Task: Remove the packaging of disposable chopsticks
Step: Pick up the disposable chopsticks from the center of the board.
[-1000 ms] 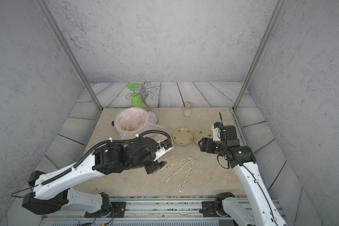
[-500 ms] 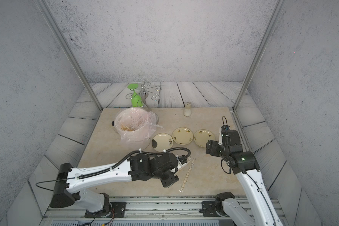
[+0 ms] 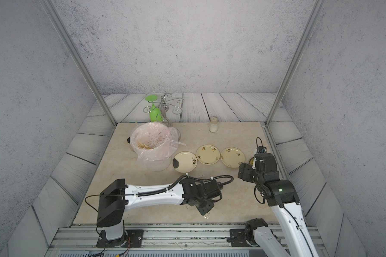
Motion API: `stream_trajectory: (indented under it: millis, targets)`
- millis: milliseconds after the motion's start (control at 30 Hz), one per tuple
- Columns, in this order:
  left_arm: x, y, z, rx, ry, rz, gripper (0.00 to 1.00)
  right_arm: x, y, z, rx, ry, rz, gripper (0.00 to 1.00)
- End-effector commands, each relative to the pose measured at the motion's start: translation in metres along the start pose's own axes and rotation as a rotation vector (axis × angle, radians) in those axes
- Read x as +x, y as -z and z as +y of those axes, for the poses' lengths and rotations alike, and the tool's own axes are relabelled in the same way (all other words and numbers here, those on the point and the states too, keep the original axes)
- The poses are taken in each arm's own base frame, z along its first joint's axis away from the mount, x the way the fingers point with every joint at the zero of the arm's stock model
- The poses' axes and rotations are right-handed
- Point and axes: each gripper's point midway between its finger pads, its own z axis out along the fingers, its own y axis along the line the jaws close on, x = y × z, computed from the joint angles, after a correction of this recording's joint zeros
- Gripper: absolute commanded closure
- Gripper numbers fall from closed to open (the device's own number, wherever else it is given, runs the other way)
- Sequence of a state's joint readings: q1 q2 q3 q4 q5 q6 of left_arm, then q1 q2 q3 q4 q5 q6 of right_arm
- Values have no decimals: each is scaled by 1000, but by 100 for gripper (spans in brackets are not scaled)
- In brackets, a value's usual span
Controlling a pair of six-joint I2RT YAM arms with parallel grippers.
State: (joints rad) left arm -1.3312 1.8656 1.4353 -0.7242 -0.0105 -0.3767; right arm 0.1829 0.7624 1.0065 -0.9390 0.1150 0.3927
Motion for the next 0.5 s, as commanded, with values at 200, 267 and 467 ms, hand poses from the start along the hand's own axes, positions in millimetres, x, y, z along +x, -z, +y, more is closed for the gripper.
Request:
stream_trajectory:
  millis: [200,267,467]
  targets:
    - [-21,-22,-4,-47,30,26,54,-9,8,-14,73,-17,-60,11]
    - [-22,-29,-3,-59,22,39,54,-10,8,-15,82,-14,-64,11]
    - [-23,-50,1,-96,7,81,54,-15,12,-18,98,-14,-83,9]
